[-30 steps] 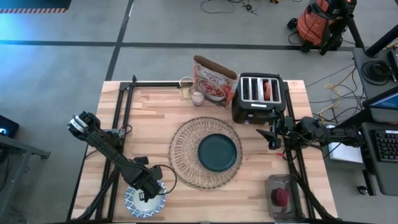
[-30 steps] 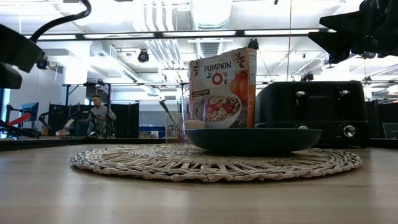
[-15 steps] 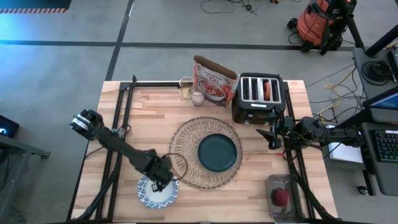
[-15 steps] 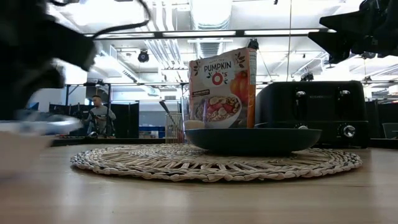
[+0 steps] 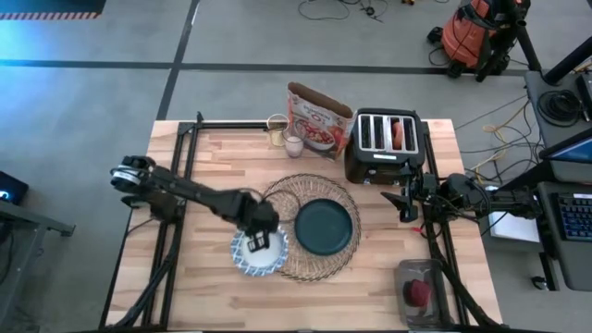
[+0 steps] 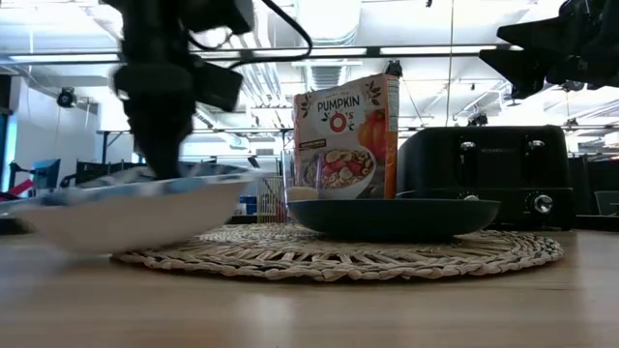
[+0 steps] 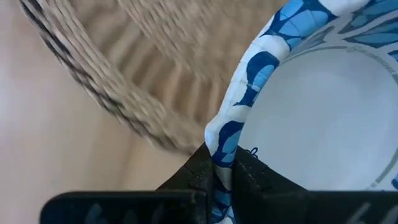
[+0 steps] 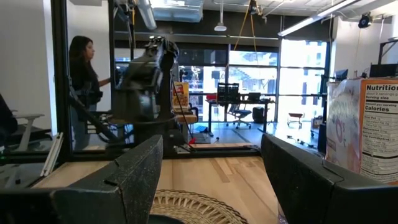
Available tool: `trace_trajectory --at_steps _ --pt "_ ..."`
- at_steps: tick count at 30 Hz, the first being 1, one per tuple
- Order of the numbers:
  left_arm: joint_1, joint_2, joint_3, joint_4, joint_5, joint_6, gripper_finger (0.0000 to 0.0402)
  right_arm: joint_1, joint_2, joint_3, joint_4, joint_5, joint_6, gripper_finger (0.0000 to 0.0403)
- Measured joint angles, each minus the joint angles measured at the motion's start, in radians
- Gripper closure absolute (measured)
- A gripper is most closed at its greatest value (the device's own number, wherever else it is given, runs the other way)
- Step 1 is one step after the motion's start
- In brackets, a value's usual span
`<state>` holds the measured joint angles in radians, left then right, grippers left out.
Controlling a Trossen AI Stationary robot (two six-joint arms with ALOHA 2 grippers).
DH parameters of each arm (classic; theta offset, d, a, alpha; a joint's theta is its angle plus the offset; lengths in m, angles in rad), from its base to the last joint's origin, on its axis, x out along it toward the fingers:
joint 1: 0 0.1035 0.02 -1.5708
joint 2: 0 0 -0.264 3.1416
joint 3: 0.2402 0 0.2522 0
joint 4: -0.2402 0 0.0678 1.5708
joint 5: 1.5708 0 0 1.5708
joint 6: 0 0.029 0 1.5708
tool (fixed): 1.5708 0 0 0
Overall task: Arrange a breakfast setting
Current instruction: Put the white bowl on the brown placemat to the left of the dark blue plate
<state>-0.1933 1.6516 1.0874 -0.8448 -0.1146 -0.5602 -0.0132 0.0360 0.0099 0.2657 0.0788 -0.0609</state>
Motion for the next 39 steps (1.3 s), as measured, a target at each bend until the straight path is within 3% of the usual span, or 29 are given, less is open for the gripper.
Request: trace_trajectory --at_steps 12,27,39 --pt "0.210 0.000 0.000 0.084 -0.008 0.159 0.0386 0.000 0.000 0.000 0.000 0.000 0.000 0.0142" --pt "0.221 0.000 -0.001 0.013 0.012 0.089 0.0384 0.000 0.000 0.000 0.000 0.000 -0.001 0.0142" --pt "0.221 0.000 -0.001 0.004 0.048 0.079 0.0307 0.000 0.000 0.000 0.000 0.000 0.000 0.0142"
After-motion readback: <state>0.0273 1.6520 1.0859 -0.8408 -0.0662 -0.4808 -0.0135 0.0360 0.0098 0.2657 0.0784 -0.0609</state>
